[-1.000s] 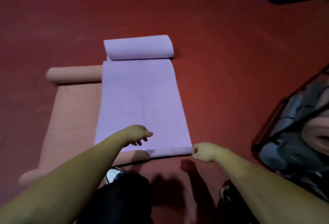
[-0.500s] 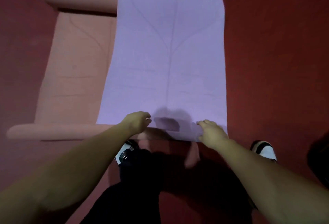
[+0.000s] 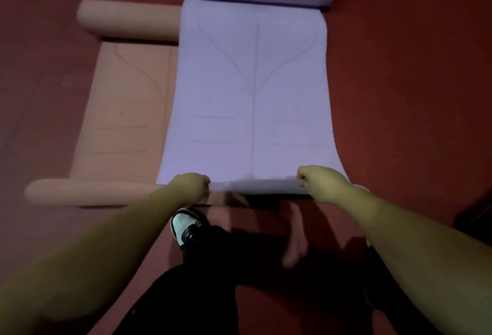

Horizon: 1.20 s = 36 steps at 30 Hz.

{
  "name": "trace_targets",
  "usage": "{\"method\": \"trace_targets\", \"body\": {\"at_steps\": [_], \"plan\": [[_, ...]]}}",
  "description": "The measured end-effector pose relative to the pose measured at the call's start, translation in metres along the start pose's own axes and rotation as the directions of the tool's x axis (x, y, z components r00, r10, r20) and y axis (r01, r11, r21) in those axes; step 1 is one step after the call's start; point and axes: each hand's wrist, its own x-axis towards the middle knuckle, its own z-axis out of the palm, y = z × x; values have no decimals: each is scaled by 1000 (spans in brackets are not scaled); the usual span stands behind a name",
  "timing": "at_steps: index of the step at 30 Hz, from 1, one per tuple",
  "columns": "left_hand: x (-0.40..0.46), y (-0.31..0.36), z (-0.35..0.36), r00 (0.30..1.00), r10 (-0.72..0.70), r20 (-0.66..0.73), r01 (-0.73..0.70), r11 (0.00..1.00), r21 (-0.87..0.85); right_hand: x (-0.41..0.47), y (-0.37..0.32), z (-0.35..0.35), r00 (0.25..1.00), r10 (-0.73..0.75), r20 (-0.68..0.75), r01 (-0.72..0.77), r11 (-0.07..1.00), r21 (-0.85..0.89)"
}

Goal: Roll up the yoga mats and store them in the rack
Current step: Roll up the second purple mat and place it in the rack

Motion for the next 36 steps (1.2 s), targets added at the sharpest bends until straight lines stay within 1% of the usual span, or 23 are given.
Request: {"method": "trace_targets", "body": {"at_steps": [2,4,7,9,11,13,15,16,17,19,20,21,22,23,24,25,26,27,29,31,33,34,36], "plan": [[-25,2,-21,992,11,-129,-2,998,68,-23,-5,-34,999,-11,-48,10,1000,-11],[-48,8,-43,976,34,-216,-18,997,72,-48,-10,-62,994,-15,-106,15,1000,-7],[-94,23,-81,942,29,-334,-30,1000,4,-95,-19,-97,970,-4,-242,5,1000,4],[-129,33,-100,899,-2,-439,-24,998,-54,-128,-27,-114,935,14,-355,-14,1000,1],[-161,45,-115,846,-21,-532,-43,993,-108,-156,-38,-131,871,38,-489,-38,999,9],[-198,59,-130,763,-34,-645,-81,986,-148,-192,-48,-150,766,41,-641,-43,999,12],[-227,72,-139,691,-54,-721,-126,973,-195,-221,-50,-164,653,35,-756,-32,999,19],[-237,78,-140,696,-49,-717,-138,970,-200,-232,-48,-166,637,45,-770,-34,999,30],[-244,84,-138,734,-37,-678,-135,971,-198,-242,-47,-166,657,63,-752,-50,998,40],[-253,97,-134,838,-33,-545,-71,983,-168,-256,-46,-160,774,67,-630,-89,996,-3],[-259,101,-134,857,-56,-512,-24,989,-149,-261,-47,-157,806,58,-589,-99,994,-38],[-262,103,-138,859,-95,-504,24,989,-146,-263,-49,-157,799,56,-599,-97,995,-38],[-263,103,-143,837,-136,-530,38,981,-193,-264,-51,-158,763,65,-643,-83,997,2],[-263,102,-149,792,-168,-587,28,970,-241,-264,-53,-161,713,78,-696,-67,997,44],[-262,101,-152,729,-176,-662,-3,966,-260,-262,-54,-164,670,85,-738,-60,996,60],[-262,100,-153,693,-154,-704,-22,972,-235,-261,-56,-166,661,92,-744,-70,996,61],[-264,100,-150,712,-118,-692,-21,982,-188,-259,-56,-164,684,98,-723,-84,995,55],[-264,100,-145,753,-82,-653,-22,988,-150,-258,-54,-161,722,108,-684,-106,993,45],[-261,100,-131,813,-16,-583,-35,996,-76,-257,-45,-149,776,133,-616,-139,990,38],[-261,103,-122,839,40,-543,-55,998,-12,-257,-35,-140,808,130,-575,-138,990,30],[-264,107,-113,832,73,-549,-74,997,20,-262,-28,-133,820,123,-559,-133,991,23],[-267,108,-108,816,89,-571,-88,996,30,-266,-25,-131,819,120,-561,-126,992,28],[-278,109,-101,762,139,-632,-143,989,44,-281,-19,-130,804,88,-589,-91,996,24]]}}
